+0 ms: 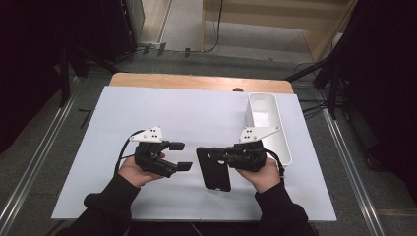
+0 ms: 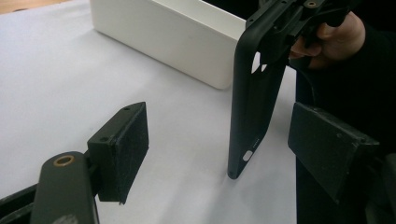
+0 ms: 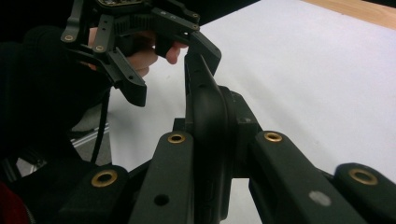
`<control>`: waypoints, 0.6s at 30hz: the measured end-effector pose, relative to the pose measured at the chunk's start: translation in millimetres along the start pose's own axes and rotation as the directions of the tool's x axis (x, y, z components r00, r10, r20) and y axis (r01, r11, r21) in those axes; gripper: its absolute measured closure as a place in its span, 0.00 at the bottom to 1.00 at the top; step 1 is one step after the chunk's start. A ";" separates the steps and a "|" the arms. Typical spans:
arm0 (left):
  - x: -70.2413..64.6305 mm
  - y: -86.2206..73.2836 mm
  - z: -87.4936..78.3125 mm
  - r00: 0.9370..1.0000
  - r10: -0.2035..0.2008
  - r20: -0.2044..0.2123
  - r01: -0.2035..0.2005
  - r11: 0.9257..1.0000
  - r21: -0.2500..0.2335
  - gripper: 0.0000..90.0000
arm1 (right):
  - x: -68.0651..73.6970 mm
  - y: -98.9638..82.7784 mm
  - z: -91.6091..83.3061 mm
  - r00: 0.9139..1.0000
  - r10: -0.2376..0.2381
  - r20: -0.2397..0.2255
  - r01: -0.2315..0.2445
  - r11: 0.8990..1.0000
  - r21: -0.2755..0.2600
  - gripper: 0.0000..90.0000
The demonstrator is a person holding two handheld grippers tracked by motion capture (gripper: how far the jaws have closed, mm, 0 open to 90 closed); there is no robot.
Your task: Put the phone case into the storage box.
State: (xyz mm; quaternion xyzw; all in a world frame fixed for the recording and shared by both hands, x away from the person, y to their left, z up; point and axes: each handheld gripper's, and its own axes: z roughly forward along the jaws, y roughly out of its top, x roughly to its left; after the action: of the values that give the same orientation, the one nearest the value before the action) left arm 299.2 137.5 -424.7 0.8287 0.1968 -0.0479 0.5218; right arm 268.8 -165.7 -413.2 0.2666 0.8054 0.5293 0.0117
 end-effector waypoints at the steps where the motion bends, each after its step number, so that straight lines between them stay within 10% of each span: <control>1: 0.3 0.0 -0.1 1.000 -0.004 0.006 0.004 1.000 0.000 0.23 | 0.0 0.0 0.3 1.000 0.001 -0.006 -0.001 1.000 0.000 0.89; 18: -2.1 0.8 3.7 0.996 -0.013 0.091 0.013 1.000 -0.002 0.32 | 7.3 1.0 13.3 0.996 -0.023 -0.088 0.026 0.999 0.033 0.89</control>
State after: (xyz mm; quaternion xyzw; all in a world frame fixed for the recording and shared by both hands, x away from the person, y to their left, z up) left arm 298.1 133.4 -425.1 0.8236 0.1783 -0.0888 0.5310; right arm 267.1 -150.9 -416.2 0.2334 0.8174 0.5263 -0.0217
